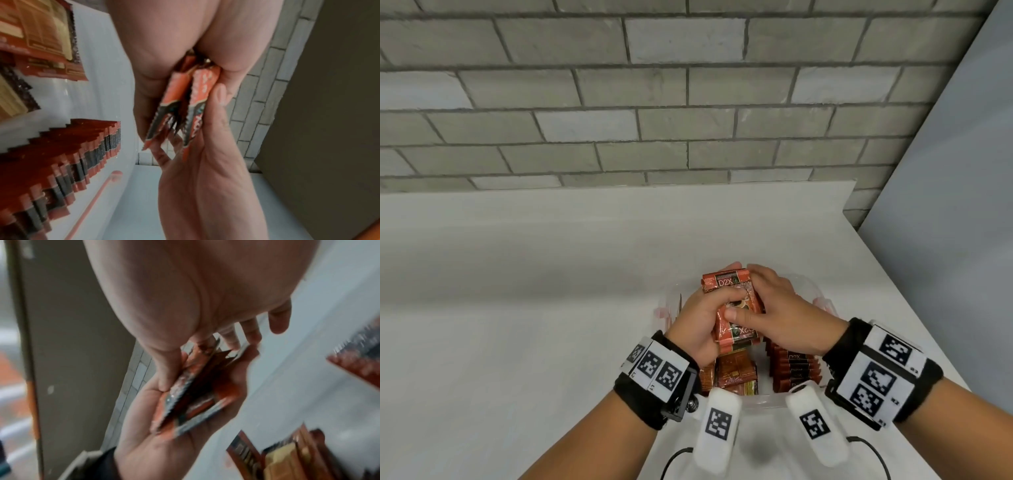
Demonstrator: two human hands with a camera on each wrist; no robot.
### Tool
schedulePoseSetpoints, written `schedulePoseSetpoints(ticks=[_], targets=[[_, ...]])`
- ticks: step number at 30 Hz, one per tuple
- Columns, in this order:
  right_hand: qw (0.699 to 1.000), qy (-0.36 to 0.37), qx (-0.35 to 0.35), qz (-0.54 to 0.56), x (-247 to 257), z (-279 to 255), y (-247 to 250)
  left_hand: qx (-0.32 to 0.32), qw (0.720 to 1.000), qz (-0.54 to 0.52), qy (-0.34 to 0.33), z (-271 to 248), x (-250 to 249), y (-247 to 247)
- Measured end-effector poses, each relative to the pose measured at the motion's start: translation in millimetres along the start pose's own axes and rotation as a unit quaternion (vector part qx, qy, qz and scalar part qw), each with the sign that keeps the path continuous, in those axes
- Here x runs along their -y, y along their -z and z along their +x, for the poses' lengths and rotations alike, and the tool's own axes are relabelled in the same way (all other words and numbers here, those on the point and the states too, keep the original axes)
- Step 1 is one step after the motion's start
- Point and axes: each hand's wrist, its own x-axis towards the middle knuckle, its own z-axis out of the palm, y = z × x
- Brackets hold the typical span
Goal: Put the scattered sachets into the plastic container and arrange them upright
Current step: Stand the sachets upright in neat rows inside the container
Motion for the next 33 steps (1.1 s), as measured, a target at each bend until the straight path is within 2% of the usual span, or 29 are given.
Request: schedulePoseSetpoints(ticks=[1, 3, 5, 8, 11, 15, 19, 24, 28, 33], targets=[[1.000, -0.010, -0.011, -0.013, 1.9, -1.5, 2.0, -0.001, 1.000, -0.002, 0.006, 0.1, -0.1, 0.8], [0.998, 0.038, -0.042, -0.008, 7.6, -6.7, 7.8, 0.000, 1.000, 0.005, 0.013, 0.1, -2.1, 0.8], [0.994, 0.097, -0.017, -0.046, 13.0, -11.1, 12.6, 0.003, 1.000, 0.005, 0.021, -0.7, -4.6, -1.2], [0.973, 0.151, 0.012, -0.173, 14.3, -11.2, 6.8, 0.022, 0.999, -0.007, 0.032, -2.2, -4.6, -5.4], [0.964, 0.183, -0.041, -0.190, 12.5, -8.8, -0.2, 0.067, 0.996, -0.031, 0.040, -3.8, -5.1, -5.6], [0.977, 0.182, -0.055, -0.093, 11.6, -6.8, 7.6, 0.098, 0.993, -0.055, 0.039, -9.4, -11.2, -1.9], [0.975, 0.178, -0.057, -0.119, 14.1, -6.3, 2.7, 0.088, 0.996, -0.019, 0.017, -8.8, -11.9, -6.3], [0.983, 0.131, -0.088, -0.090, 19.5, -1.6, 9.0, 0.147, 0.984, -0.100, 0.019, -11.0, -16.1, -1.8], [0.980, 0.130, -0.079, -0.127, 21.8, -1.6, 12.0, 0.130, 0.990, -0.054, 0.000, -8.7, -16.5, 0.5], [0.986, 0.130, -0.055, -0.091, 24.9, 2.0, 14.0, 0.110, 0.993, -0.036, -0.007, -6.5, -15.4, -2.2]])
